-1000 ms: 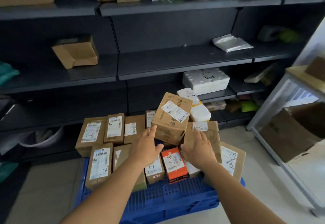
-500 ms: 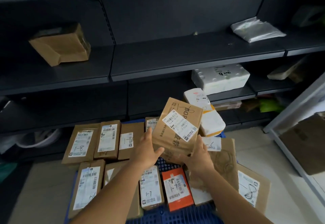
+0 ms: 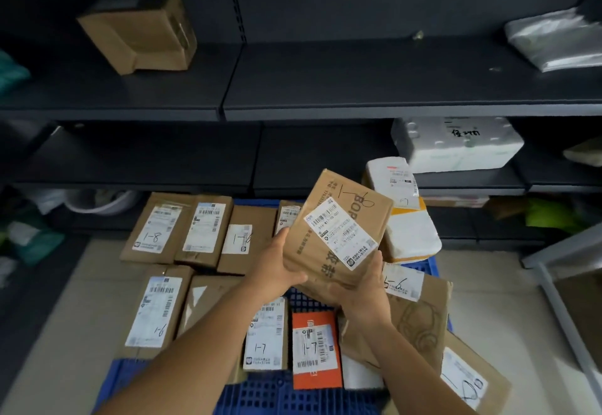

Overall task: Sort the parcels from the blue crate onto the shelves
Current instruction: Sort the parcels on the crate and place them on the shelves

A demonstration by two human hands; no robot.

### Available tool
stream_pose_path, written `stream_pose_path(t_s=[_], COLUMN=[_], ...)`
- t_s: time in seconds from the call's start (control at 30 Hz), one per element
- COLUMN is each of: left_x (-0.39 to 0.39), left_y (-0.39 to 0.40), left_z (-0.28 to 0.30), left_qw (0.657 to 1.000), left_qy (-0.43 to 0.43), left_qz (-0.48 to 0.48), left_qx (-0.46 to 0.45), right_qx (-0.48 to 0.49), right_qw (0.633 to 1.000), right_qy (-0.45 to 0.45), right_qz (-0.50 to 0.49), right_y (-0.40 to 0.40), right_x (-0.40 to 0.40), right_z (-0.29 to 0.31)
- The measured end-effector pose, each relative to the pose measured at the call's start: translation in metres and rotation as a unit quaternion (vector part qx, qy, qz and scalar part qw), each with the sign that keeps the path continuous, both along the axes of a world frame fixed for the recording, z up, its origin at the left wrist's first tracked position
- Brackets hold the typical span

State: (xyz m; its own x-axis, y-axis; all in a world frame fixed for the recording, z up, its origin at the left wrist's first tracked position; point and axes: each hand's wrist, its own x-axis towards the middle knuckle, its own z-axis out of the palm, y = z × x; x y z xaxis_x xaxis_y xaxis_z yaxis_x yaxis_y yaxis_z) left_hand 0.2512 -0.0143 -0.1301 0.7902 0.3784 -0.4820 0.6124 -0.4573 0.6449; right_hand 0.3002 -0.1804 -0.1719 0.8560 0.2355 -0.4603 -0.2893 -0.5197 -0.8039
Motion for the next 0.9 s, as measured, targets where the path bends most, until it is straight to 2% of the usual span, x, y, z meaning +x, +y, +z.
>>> stream_pose_path(t_s=[0.27, 0.5, 0.7, 0.9], left_x=[-0.051, -0.139, -0.24, -0.393], left_y=[0.019, 0.044, 0.059, 0.058], left_z=[0.043, 0.076, 0.102, 0.139], left_qw=[0.988, 0.95, 0.91, 0.857], left_qy=[-0.097, -0.178, -0.221, -0.249], left_qz=[0.114, 0.249, 0.341, 0.429], left_qx=[0.038, 0.061, 0.088, 0.142], right_qx=[0.002, 0.043, 0.071, 0.124], right_qw=[0.989, 0.957, 0.93, 0.887], right_qy=[-0.088, -0.167, -0.202, -0.214], right_qz=[0.121, 0.232, 0.299, 0.389], right_y=[0.03, 0.078, 0.122, 0.156], right_x=[-0.011, -0.056, -0.137, -0.271], right_z=[0.049, 0.097, 0.133, 0.174])
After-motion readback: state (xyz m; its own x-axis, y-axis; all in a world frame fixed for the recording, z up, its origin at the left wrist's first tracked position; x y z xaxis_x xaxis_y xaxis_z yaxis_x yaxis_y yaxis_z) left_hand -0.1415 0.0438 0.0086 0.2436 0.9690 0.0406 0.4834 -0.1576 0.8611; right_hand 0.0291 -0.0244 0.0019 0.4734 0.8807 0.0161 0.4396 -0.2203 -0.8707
